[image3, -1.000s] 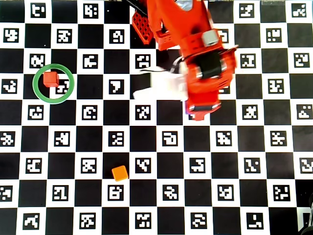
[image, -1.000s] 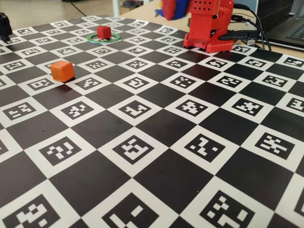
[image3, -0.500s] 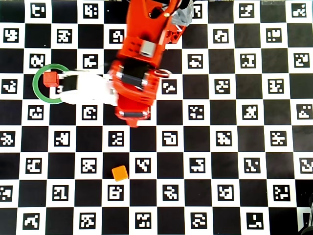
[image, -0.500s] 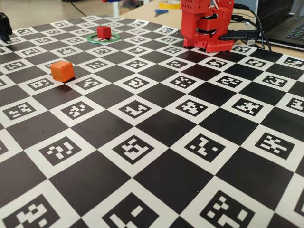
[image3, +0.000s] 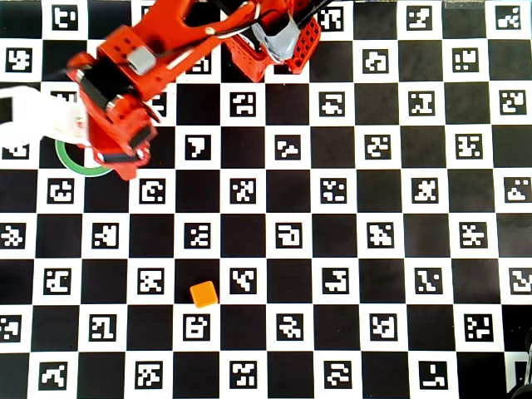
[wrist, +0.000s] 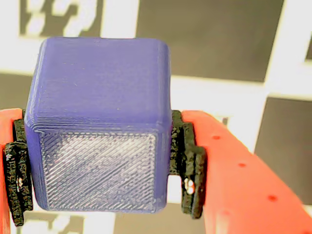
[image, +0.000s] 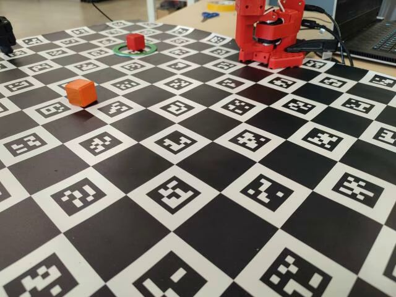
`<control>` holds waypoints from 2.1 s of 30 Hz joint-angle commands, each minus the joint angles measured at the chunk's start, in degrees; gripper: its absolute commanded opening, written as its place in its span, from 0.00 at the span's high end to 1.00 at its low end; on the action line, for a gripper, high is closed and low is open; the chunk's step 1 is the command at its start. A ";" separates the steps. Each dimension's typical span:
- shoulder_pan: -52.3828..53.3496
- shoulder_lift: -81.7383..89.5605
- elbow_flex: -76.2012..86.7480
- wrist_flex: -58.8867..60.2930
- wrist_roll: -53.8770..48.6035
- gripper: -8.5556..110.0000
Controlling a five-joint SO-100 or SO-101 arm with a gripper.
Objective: Grab the red cube then put it in the green circle then put the blue cube on top and finally the orange cube on top
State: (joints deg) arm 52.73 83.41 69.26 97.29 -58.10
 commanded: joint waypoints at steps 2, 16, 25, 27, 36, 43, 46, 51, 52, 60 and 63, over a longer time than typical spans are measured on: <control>4.48 -1.32 -7.91 2.64 -3.96 0.84; 11.95 -11.69 -16.61 8.09 -10.20 0.84; 13.18 -11.78 -8.53 5.89 -14.15 0.84; 13.10 -11.07 -5.80 4.04 -14.24 0.84; 12.66 -10.90 -0.79 -1.85 -13.97 0.84; 12.74 -12.30 -0.18 -5.80 -13.27 0.84; 12.74 -12.39 0.79 -7.38 -12.83 0.84; 12.74 -12.22 3.08 -9.76 -12.30 0.84; 12.74 -12.13 3.52 -10.11 -12.30 0.84; 13.01 -12.04 5.01 -12.04 -12.22 0.84; 13.27 -12.04 5.54 -12.83 -12.22 0.84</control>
State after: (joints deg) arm 65.39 68.47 75.15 85.25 -70.31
